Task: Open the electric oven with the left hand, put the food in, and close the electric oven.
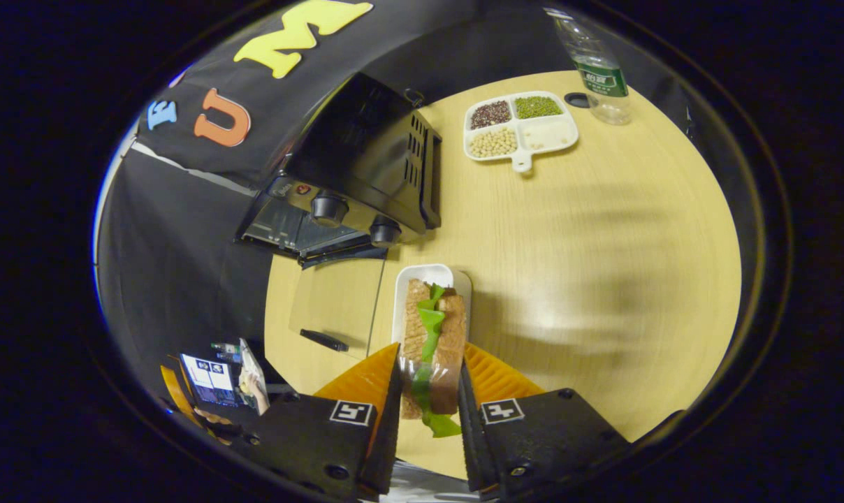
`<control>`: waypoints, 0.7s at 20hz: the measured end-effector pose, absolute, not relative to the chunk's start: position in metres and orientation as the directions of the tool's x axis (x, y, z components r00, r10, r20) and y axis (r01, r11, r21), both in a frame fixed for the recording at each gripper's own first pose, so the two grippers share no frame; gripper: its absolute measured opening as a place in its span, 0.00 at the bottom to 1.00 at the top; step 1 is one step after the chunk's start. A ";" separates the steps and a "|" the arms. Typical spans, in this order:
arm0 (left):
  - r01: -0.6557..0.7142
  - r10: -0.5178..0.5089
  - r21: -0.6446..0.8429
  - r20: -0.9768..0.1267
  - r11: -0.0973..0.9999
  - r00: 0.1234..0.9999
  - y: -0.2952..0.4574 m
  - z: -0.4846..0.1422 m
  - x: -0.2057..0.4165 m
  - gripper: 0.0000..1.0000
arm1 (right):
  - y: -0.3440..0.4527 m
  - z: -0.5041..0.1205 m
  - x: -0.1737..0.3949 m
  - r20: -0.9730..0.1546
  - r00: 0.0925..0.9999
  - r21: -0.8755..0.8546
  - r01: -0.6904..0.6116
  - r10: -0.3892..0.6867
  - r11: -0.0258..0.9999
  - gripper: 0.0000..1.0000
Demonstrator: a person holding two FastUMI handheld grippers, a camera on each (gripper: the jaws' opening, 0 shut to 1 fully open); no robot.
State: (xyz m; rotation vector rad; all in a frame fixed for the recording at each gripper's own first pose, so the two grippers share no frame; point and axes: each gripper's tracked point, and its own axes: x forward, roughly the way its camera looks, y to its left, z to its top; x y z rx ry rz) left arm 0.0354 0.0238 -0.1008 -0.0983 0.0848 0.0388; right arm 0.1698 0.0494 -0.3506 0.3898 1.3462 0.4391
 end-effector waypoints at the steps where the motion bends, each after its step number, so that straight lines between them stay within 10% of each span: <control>1: -0.043 0.034 -0.101 -0.083 0.994 0.996 0.025 -0.100 0.033 0.95 | 0.048 -0.347 0.169 -0.839 0.179 0.509 -0.074 0.513 0.858 0.37; 8: -0.011 0.005 -0.133 -0.048 0.991 0.999 0.036 -0.095 0.012 0.95 | 0.051 -0.307 0.154 -0.779 0.346 0.556 -0.002 0.523 0.831 0.40; 14: 0.020 -0.021 -0.112 -0.008 0.994 1.000 0.043 -0.076 -0.001 0.94 | 0.130 -0.286 0.147 -0.535 0.527 0.794 0.045 0.661 0.606 0.36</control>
